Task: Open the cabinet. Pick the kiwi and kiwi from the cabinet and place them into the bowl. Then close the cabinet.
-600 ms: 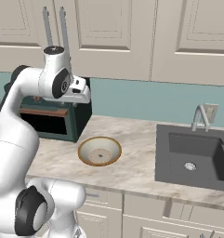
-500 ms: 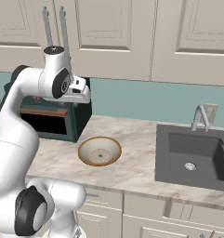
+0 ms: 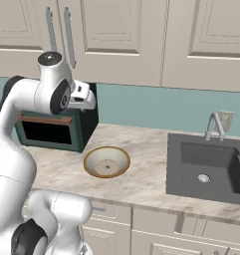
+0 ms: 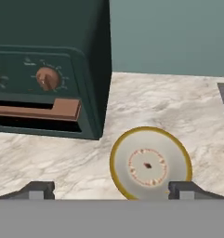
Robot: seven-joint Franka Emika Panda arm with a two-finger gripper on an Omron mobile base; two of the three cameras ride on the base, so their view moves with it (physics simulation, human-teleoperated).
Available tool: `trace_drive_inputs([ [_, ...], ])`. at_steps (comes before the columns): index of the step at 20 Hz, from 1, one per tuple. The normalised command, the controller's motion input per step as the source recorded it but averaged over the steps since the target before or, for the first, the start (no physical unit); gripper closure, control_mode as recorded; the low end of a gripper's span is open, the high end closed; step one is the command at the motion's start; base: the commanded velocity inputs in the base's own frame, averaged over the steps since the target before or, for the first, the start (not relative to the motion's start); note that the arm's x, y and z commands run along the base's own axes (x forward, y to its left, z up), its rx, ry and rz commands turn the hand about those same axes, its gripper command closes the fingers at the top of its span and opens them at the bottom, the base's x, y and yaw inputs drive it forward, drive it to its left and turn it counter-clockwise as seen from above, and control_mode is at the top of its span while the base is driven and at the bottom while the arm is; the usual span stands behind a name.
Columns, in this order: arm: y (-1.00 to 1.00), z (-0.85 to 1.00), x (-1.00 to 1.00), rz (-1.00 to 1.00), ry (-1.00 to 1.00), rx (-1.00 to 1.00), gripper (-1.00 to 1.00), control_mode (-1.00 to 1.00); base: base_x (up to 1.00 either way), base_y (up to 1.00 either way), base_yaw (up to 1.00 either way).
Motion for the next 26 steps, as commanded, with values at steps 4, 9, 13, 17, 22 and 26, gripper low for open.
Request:
trace_drive_inputs([
  [4, 0.0, 0.36, -0.38, 0.0, -0.48, 0.04, -1.0, -1.0, 0.0, 0.0, 0.0],
  [9, 0.0, 0.47, -0.37, 0.0, -0.54, 0.08, -1.0, -1.0, 0.0, 0.0, 0.0],
  [13, 0.0, 0.48, -0.4, 0.0, -0.52, 0.07, -1.0, -1.0, 0.0, 0.0, 0.0],
  [17, 0.0, 0.46, -0.31, 0.0, -0.48, 0.06, -1.0, -1.0, 0.0, 0.0, 0.0],
  [22, 0.0, 0.4, -0.2, 0.0, -0.42, 0.03, -1.0, -1.0, 0.0, 0.0, 0.0],
  [26, 0.0, 0.11, -0.14, 0.0, -0.22, 0.0, -1.0, -1.0, 0.0, 0.0, 0.0],
])
